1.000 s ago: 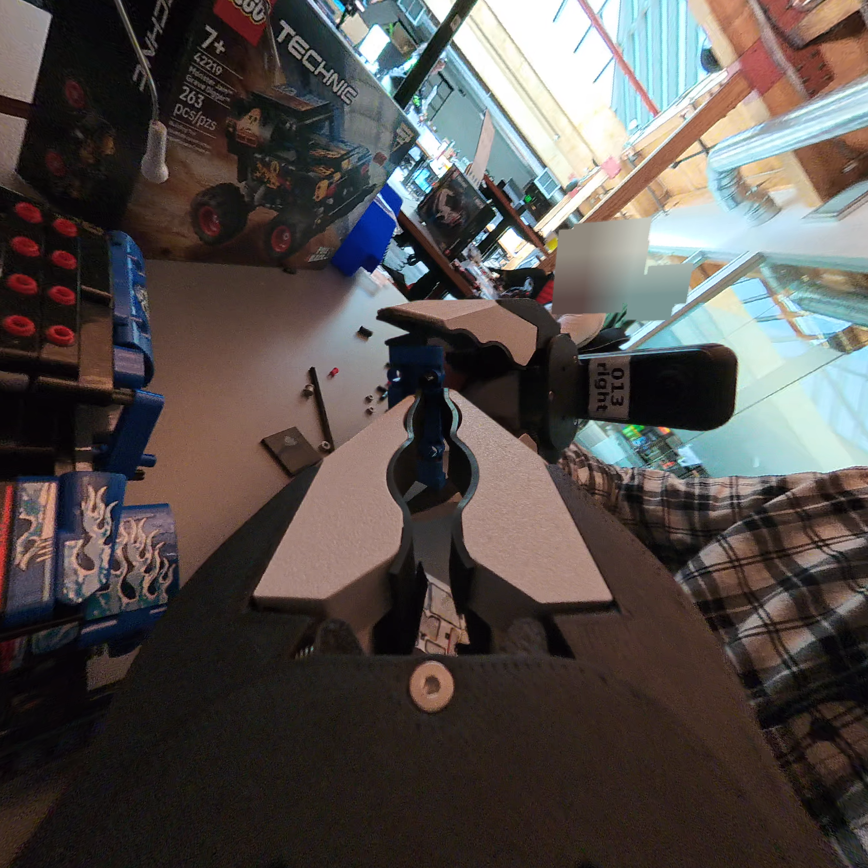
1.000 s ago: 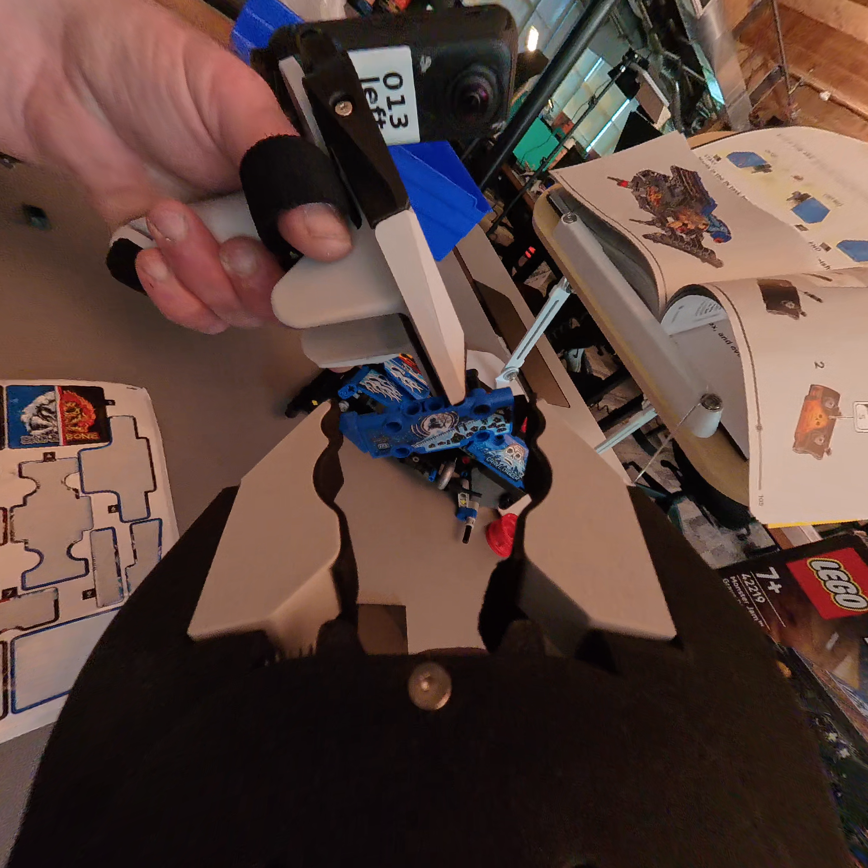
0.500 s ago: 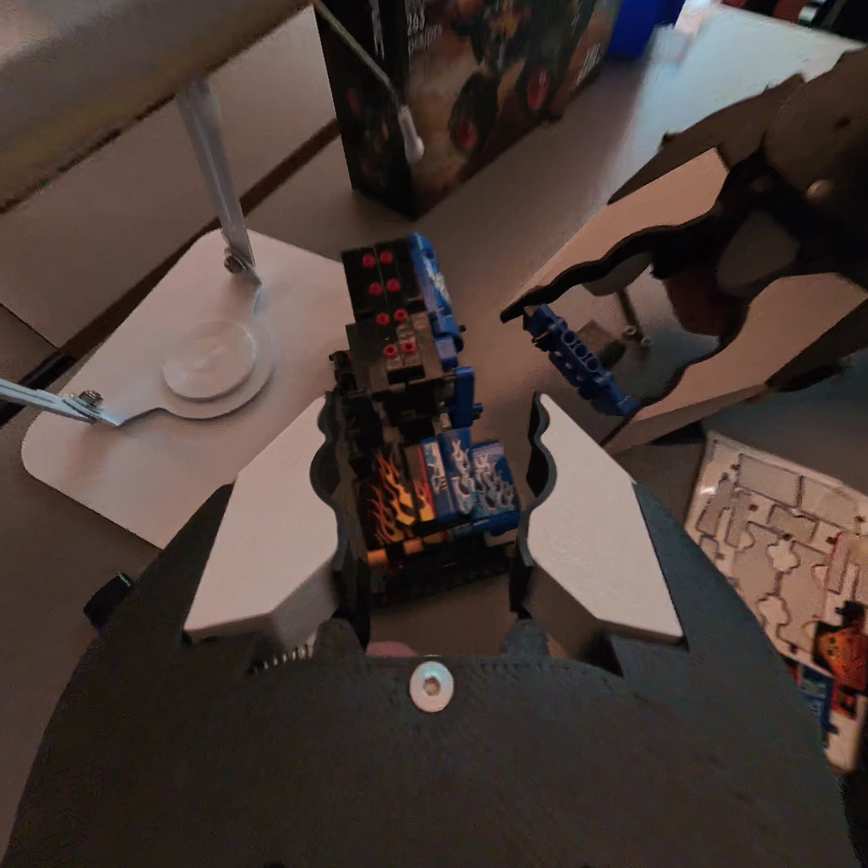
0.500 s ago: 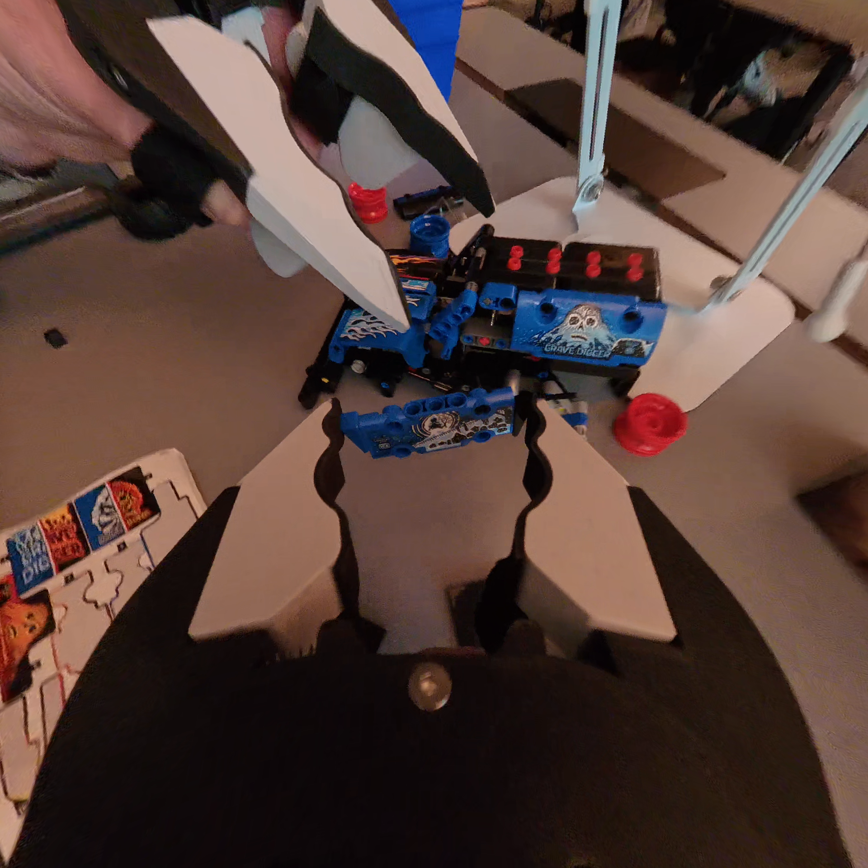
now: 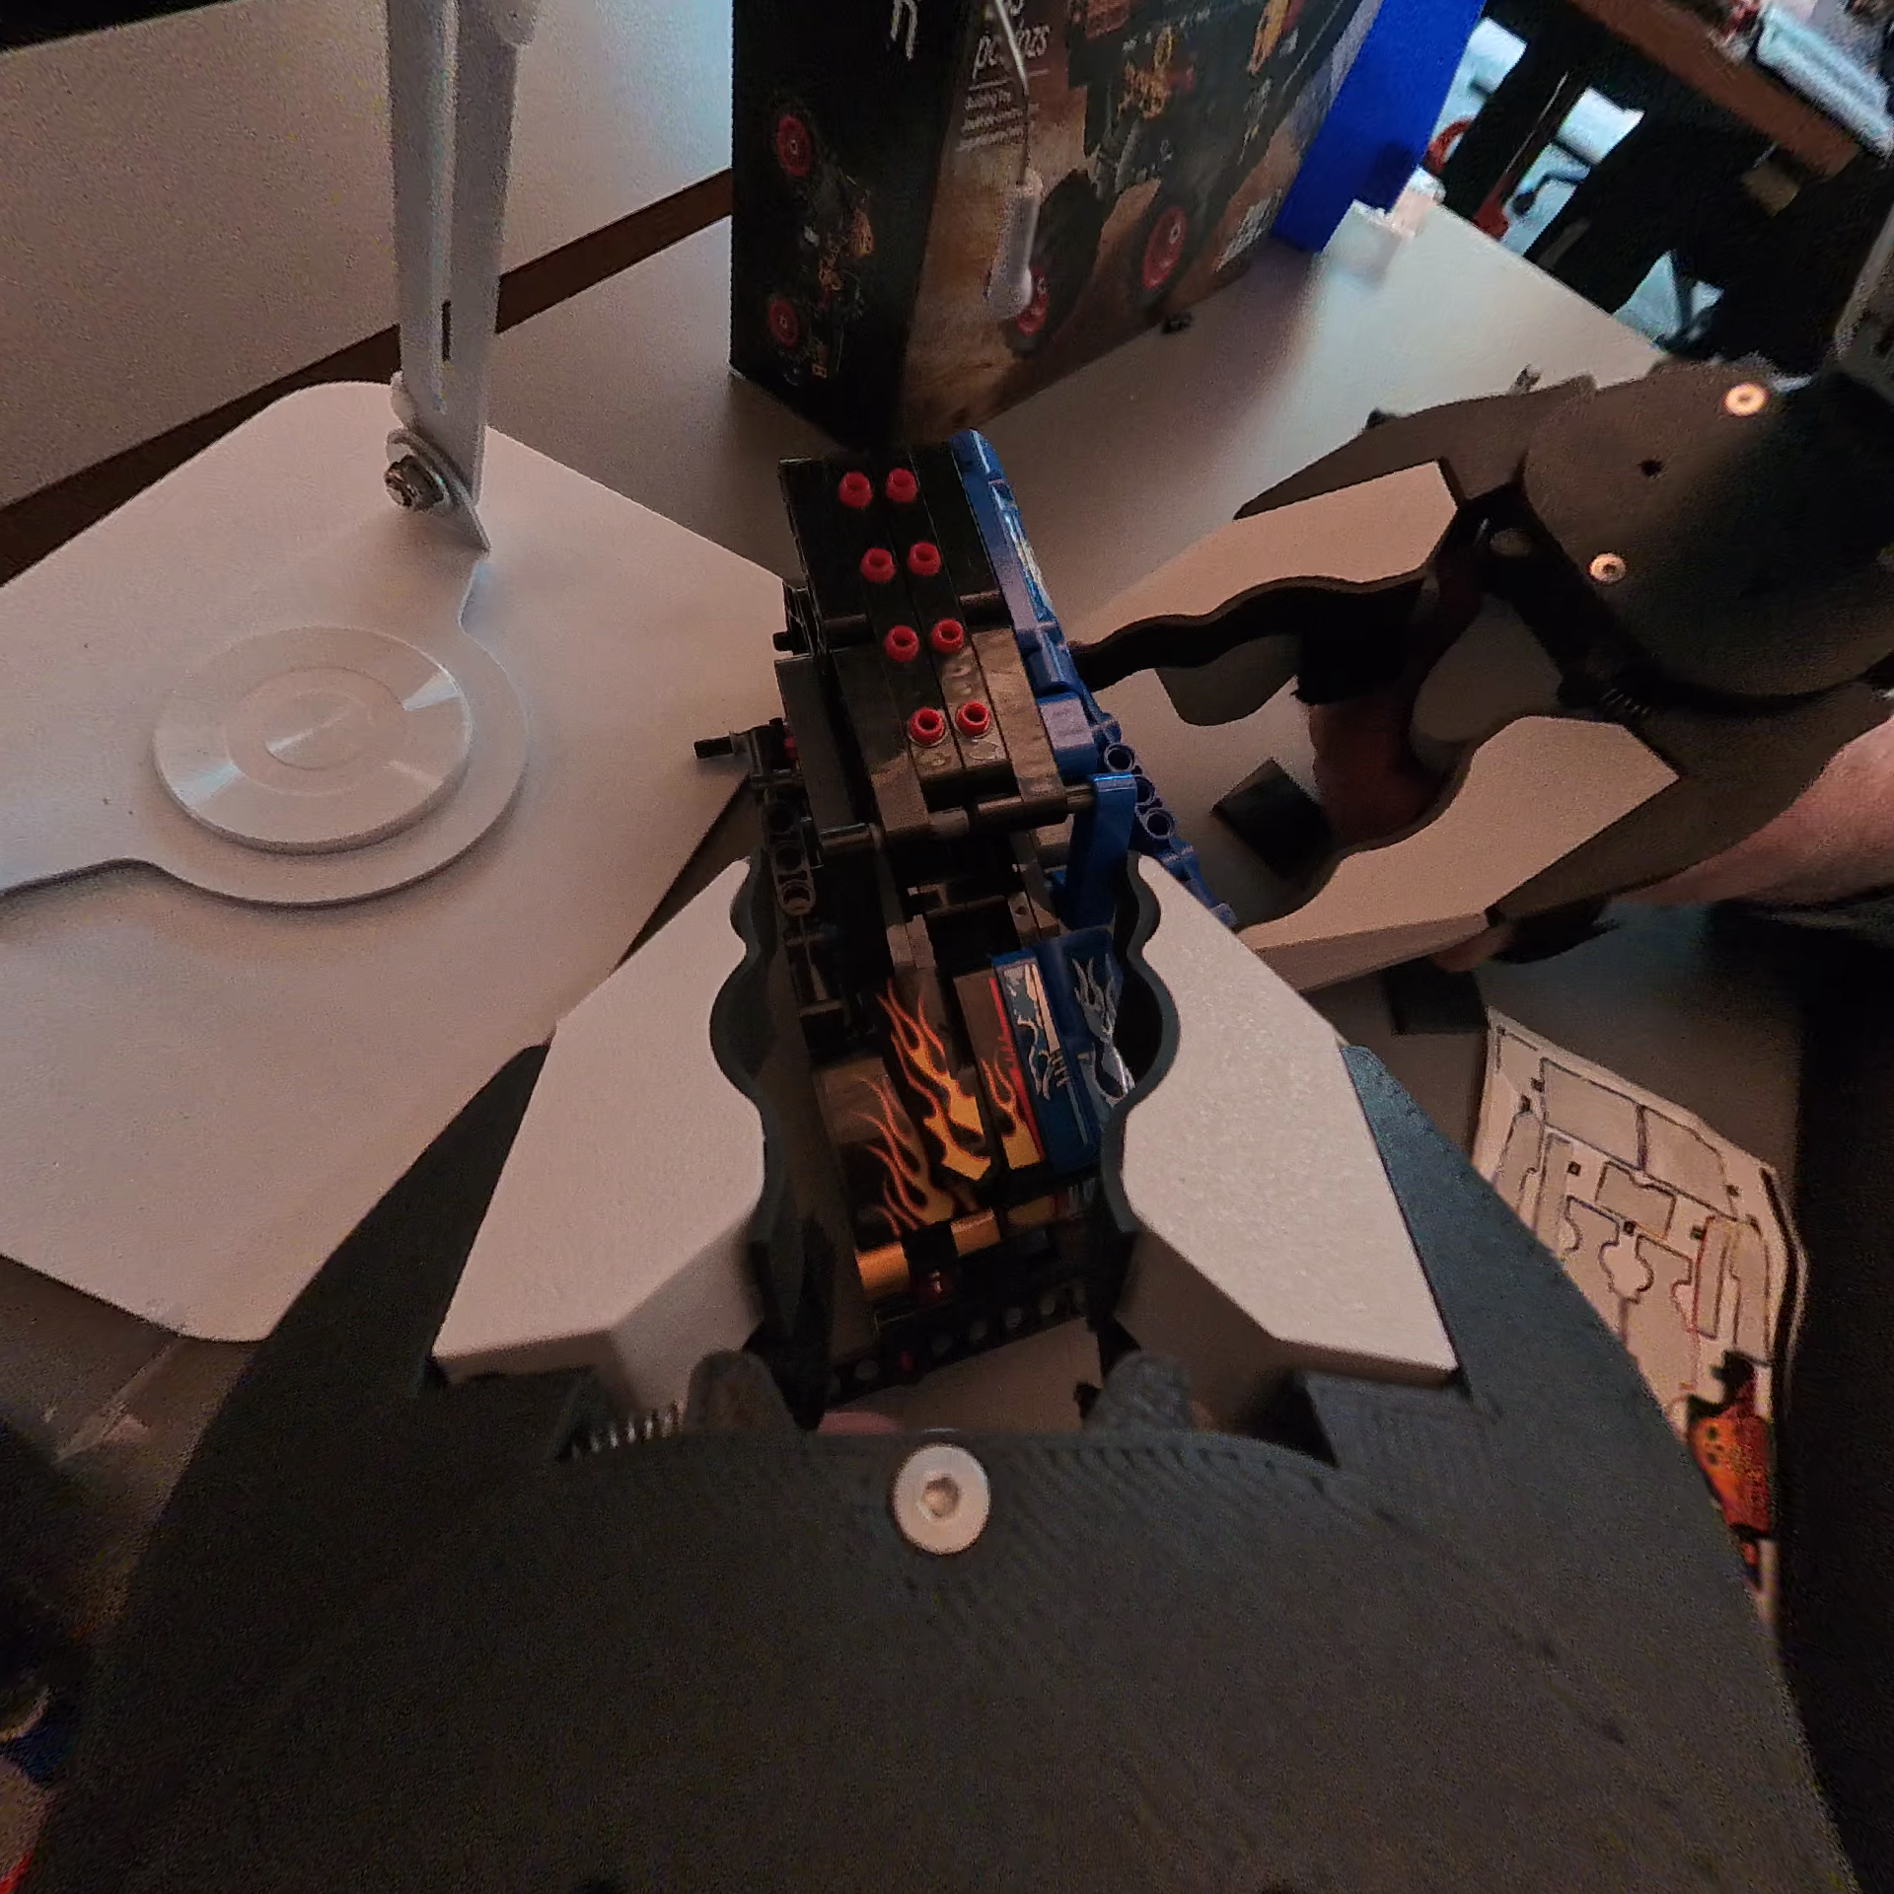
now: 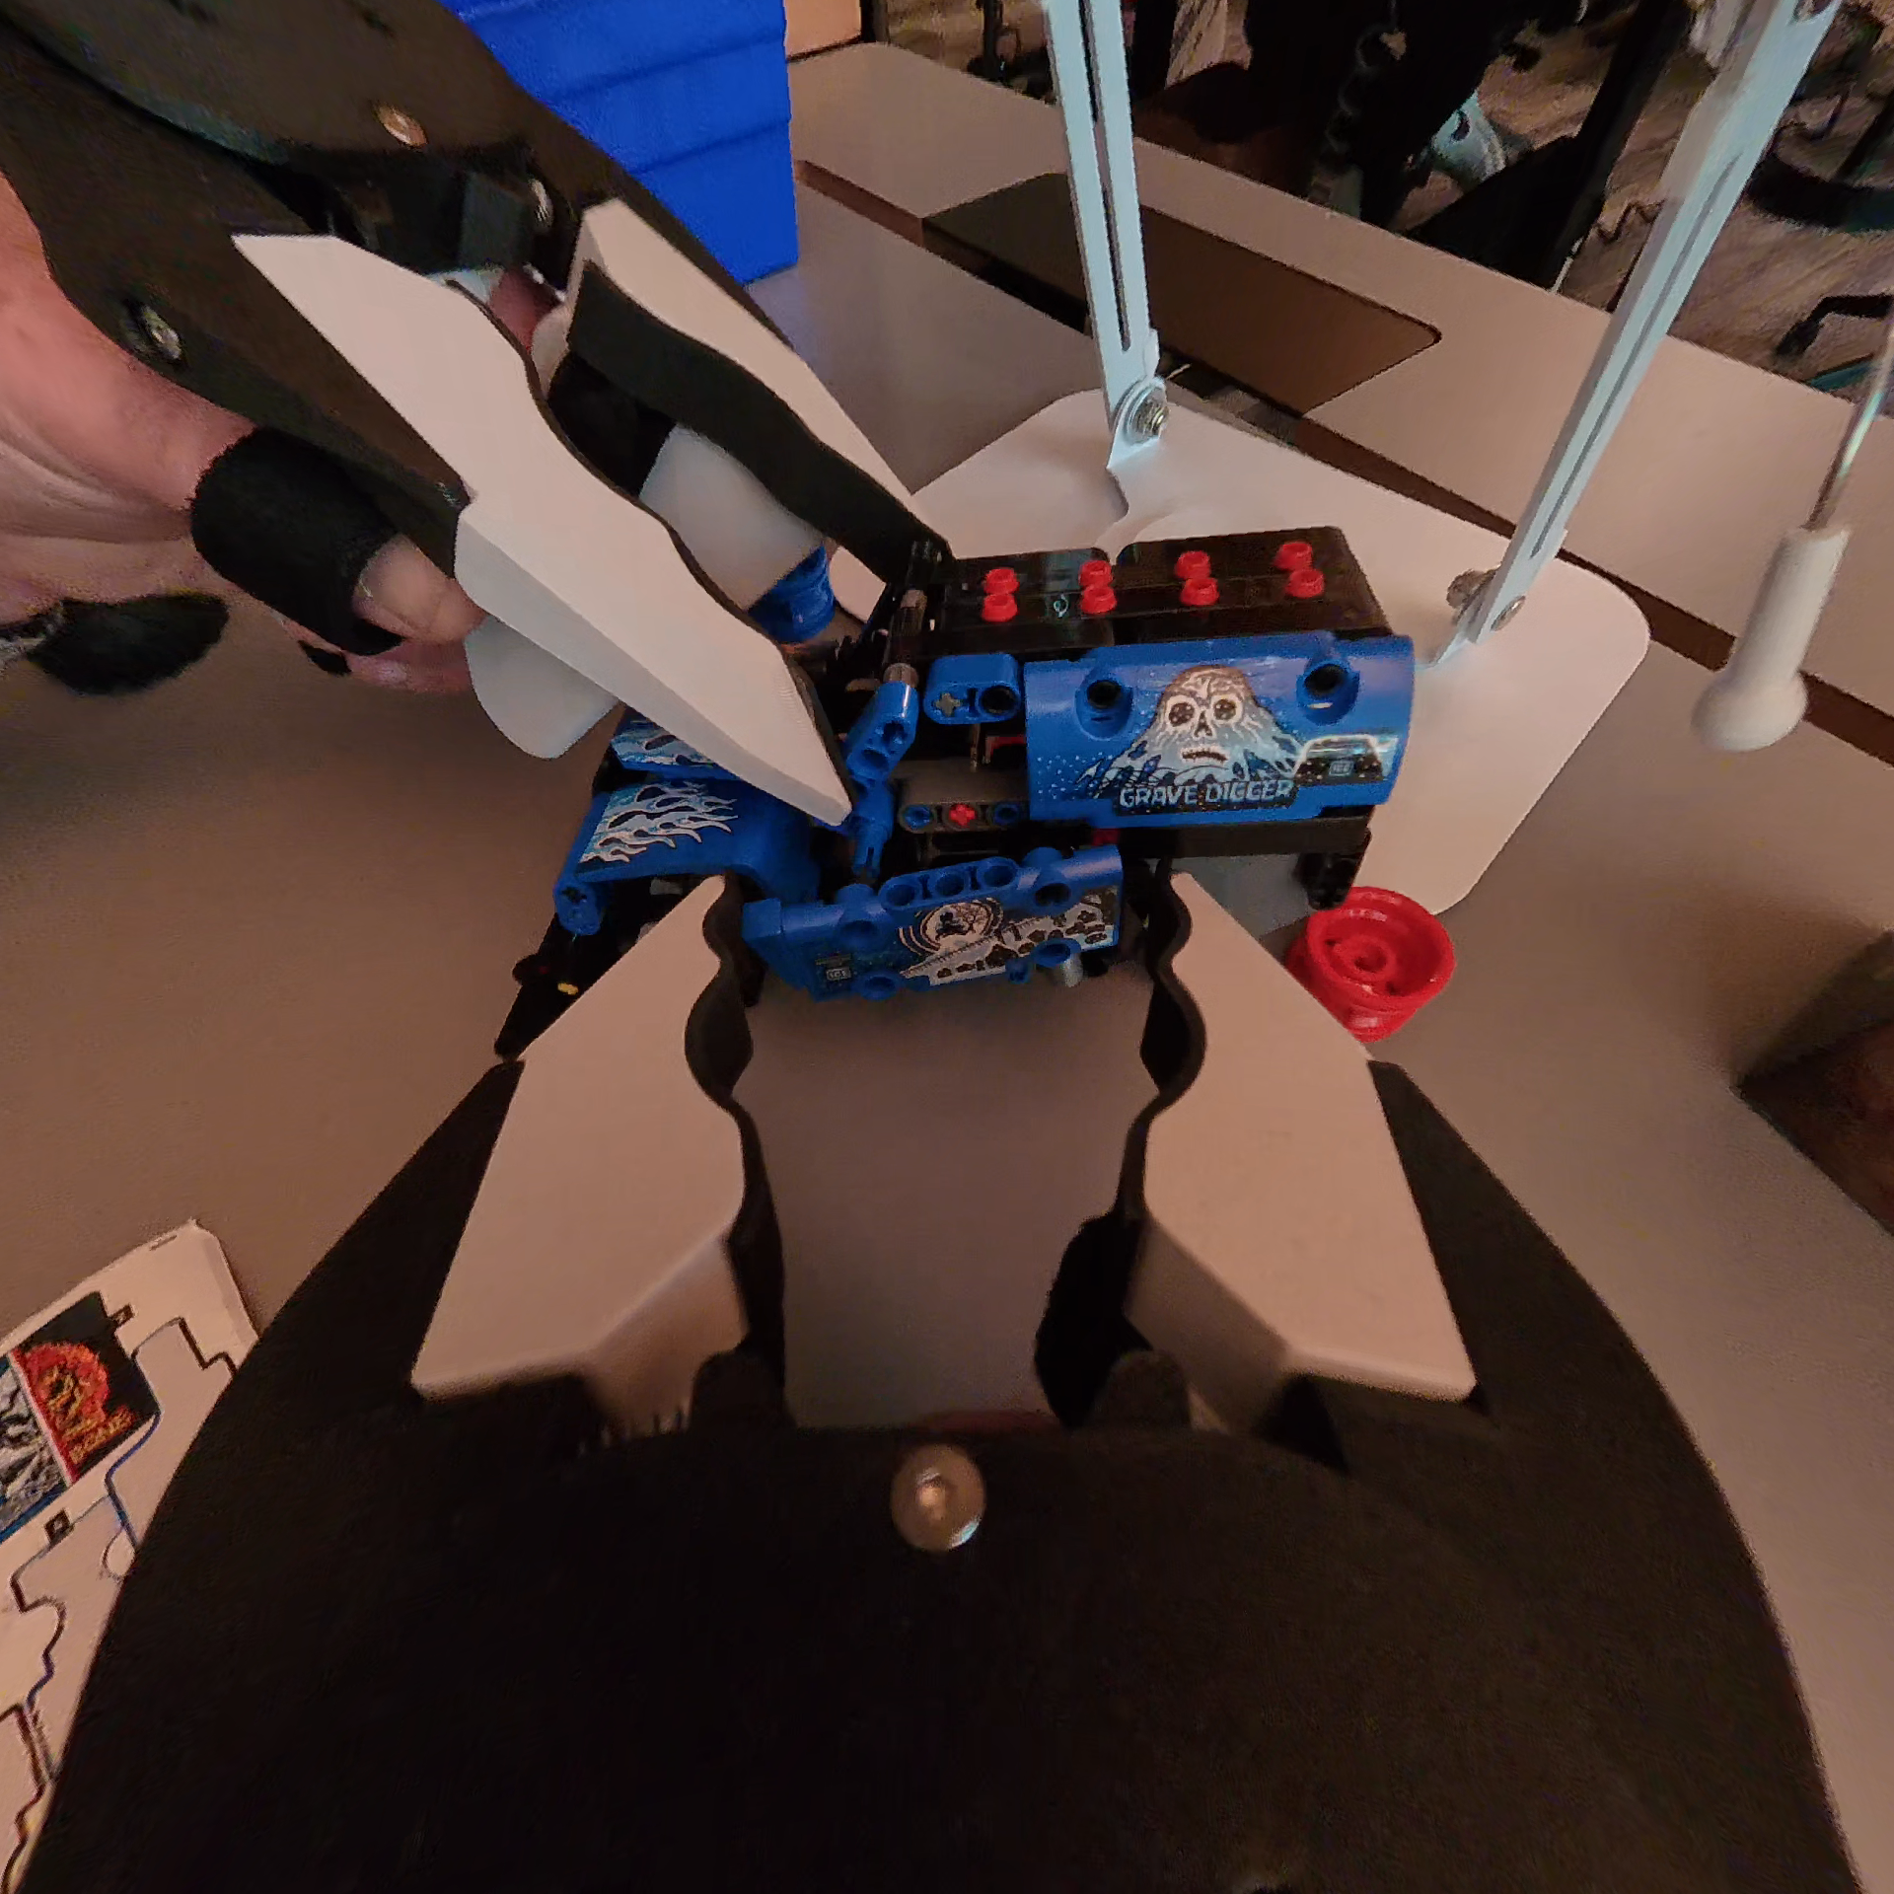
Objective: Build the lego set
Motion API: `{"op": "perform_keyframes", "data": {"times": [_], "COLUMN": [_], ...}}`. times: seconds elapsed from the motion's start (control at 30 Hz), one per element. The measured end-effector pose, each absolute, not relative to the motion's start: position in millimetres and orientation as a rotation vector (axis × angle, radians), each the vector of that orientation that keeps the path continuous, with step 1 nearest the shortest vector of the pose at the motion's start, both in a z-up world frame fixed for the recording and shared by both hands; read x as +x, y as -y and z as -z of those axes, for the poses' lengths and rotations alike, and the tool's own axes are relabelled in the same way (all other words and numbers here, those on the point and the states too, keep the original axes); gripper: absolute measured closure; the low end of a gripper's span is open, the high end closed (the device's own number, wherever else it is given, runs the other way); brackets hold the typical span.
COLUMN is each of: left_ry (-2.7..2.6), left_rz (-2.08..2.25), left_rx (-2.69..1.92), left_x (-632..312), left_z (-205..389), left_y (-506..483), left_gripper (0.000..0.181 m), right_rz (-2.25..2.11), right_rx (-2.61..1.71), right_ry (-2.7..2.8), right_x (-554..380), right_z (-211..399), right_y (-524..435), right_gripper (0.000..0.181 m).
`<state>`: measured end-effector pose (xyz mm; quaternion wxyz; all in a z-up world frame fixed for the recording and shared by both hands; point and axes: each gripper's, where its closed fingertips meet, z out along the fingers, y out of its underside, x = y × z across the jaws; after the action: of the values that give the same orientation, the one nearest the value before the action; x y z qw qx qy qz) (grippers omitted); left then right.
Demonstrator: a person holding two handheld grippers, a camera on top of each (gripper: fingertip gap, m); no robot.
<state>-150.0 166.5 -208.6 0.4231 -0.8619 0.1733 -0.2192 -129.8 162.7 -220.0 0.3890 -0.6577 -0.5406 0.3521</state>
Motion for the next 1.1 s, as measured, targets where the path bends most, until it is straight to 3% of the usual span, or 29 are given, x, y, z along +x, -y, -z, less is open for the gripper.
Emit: {"op": "perform_keyframes", "data": {"times": [1.1], "left_ry": [-0.395], "left_rz": [0.609], "left_rx": [-2.101], "left_x": [-146.0], "left_z": [208.7], "left_y": [-170.5], "left_gripper": [0.115], "right_rz": [-1.055], "right_rx": [-1.686], "right_ry": [1.383], "right_x": [-127.6], "right_z": [217.1], "right_y": [-167.5], "right_gripper": [0.105]}}
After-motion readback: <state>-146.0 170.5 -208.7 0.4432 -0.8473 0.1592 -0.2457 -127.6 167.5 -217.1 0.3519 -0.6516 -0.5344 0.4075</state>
